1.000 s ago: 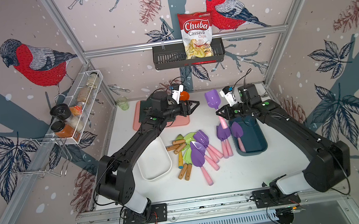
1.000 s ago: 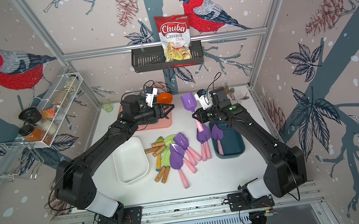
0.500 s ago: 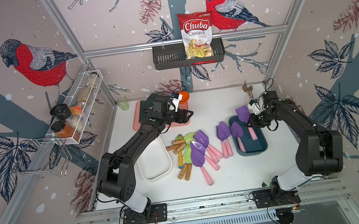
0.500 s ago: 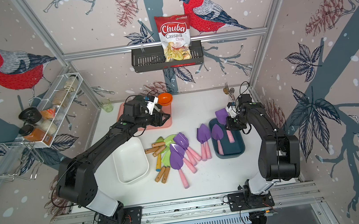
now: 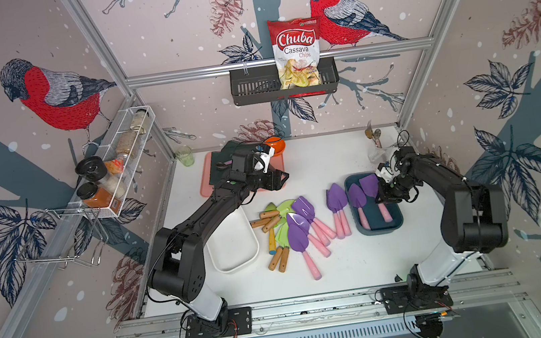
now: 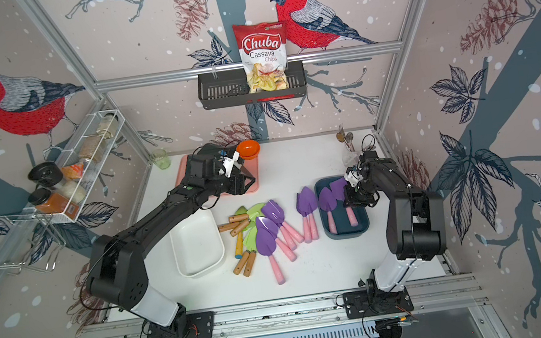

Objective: Sort the small shovels by color and place them into the storage box
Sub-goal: Place the shovel in the storage box.

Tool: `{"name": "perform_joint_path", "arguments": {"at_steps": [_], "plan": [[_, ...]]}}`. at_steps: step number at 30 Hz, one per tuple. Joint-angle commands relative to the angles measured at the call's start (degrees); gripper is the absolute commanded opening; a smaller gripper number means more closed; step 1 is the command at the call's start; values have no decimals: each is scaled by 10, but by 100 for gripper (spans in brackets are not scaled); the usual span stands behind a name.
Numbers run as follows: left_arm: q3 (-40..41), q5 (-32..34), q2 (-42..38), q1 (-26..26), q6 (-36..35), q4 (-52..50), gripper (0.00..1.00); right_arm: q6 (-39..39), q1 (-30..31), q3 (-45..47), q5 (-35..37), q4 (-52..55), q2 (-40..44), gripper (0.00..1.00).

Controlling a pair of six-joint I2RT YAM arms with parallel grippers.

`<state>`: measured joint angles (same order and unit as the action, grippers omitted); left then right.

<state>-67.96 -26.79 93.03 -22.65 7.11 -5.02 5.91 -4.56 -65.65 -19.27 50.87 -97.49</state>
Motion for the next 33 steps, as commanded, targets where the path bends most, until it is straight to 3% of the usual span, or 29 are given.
{"name": "perform_joint_path", "arguments": {"at_steps": [1, 4, 17, 27, 33], "plan": [[-4, 5, 0, 0, -3, 2, 73, -8, 1, -5, 8, 12, -20, 0], [-3, 5, 0, 0, -3, 3, 73, -10, 1, -9, 10, 5, -31, 3], [-4, 12, 3, 1, 1, 0, 74, -30, 4, 23, 30, -40, -48, 34], [-4, 13, 3, 1, -1, -2, 74, -35, 21, 7, 80, -47, -41, 38], [-2, 13, -2, 1, -8, -4, 74, -22, 37, -20, 132, -33, -39, 35]]}}
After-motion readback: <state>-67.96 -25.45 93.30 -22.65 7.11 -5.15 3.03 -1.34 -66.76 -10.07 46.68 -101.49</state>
